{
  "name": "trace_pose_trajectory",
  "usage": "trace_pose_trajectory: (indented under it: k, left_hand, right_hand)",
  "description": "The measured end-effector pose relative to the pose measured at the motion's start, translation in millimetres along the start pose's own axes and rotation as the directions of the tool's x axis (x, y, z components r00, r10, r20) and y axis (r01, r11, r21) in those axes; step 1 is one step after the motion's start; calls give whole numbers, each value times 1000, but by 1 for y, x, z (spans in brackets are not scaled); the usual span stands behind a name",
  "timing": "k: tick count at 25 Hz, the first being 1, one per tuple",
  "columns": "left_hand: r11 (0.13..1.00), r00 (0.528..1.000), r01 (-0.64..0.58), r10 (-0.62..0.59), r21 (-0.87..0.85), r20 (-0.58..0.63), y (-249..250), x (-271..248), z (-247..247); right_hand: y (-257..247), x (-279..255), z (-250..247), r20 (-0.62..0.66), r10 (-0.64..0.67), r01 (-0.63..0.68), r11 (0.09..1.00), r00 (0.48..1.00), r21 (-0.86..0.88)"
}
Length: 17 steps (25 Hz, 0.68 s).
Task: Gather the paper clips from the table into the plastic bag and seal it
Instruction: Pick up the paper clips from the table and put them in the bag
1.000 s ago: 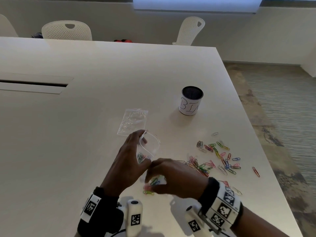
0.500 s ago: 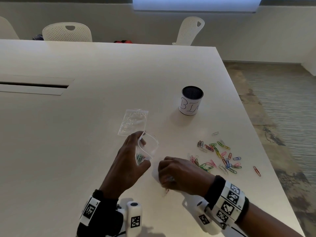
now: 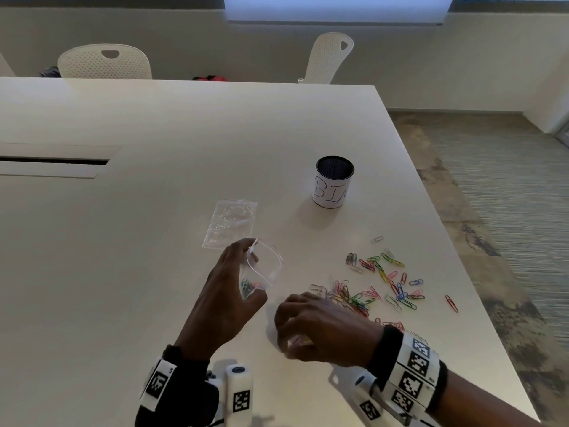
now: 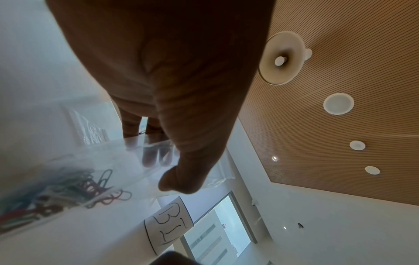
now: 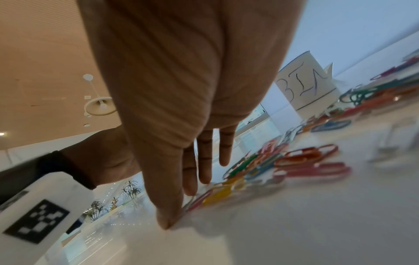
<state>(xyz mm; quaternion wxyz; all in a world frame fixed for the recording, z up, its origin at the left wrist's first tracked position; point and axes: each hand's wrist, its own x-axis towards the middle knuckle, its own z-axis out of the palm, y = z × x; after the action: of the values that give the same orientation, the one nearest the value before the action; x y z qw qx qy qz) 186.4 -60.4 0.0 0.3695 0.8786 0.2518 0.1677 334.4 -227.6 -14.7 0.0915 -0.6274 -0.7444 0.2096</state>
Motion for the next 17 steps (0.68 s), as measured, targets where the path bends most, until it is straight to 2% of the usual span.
trace_pose_trajectory:
  k: [2,6,8,10,13,17]
  left_hand:
    - [1000,1000,-1,1,-7,-7,0,-1,-2]
    - [1000,1000,2,-2,-14,-13,-2,-1,-4]
    - [1000,1000,3,-3,-20,-7,-3,-1,-3]
    - [1000,1000,0,-1,-31,-4,-2,0,-2]
    - [999,1000,-9,9,-42,-3,-1,1,-1]
    - [999,1000,-7,7,-42,2,1,2,0]
  right_hand:
    - [7,-4,-5,-38,35,-35,999,999,-17]
    - [25,-15,-19,-111,180,-188,980,977,-64]
    - [29,-19,-24,-100,256,-261,964,962,-41]
    - [30,-22,-27,-33,297,-298,954,954,-27]
    - [27,-22,-24,22,294,-291,953,955,-84]
    - [24,-21,-17,-49,239,-243,964,970,-105]
